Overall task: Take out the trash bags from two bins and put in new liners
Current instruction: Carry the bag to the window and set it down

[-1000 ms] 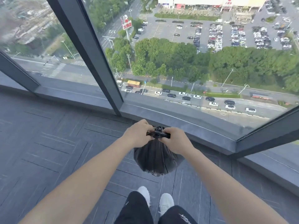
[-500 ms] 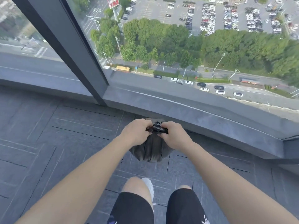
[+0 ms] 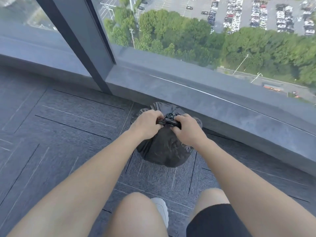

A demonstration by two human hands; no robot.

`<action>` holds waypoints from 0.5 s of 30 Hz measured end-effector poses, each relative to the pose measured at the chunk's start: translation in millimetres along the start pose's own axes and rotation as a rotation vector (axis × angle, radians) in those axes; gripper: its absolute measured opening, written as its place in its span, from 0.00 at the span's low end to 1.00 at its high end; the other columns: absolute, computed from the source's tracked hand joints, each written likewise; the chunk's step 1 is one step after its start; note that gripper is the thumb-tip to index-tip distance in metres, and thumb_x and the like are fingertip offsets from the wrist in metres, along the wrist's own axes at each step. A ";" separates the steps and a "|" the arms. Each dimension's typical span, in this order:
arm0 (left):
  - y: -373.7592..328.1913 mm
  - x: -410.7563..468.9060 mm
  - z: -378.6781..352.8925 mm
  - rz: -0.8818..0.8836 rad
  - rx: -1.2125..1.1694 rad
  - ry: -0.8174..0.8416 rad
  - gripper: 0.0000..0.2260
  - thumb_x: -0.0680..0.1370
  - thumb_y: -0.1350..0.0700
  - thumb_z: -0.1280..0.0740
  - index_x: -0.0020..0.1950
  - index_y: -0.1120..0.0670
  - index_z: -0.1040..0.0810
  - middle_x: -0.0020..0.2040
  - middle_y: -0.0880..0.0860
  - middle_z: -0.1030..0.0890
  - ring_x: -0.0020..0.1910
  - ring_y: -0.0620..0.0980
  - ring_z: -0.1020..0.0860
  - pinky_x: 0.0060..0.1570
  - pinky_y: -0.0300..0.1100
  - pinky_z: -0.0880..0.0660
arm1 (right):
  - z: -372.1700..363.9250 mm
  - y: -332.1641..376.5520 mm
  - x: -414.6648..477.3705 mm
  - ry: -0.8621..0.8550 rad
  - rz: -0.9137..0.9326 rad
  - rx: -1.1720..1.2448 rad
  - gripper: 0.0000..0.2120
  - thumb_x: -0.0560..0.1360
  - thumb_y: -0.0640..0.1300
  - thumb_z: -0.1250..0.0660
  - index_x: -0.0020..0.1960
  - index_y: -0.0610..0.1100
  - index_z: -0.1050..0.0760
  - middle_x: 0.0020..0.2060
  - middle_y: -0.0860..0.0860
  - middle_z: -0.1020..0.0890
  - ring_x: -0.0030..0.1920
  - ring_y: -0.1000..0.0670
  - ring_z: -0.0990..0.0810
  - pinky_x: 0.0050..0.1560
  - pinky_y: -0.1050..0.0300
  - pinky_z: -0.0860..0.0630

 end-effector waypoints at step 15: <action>-72.6 -135.1 150.2 0.230 -0.242 0.031 0.11 0.79 0.58 0.39 0.53 0.47 0.19 0.51 0.46 0.17 0.49 0.46 0.21 0.47 0.39 0.29 | 155.4 113.8 -111.2 0.046 -0.035 0.053 0.08 0.80 0.46 0.36 0.53 0.46 0.18 0.47 0.49 0.16 0.39 0.52 0.20 0.44 0.56 0.24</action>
Point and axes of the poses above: each hand's wrist, its own x-axis towards the middle knuckle, its own z-axis out of the back of the hand, y = z × x, the point moved 2 cm from there along x, towards the middle knuckle
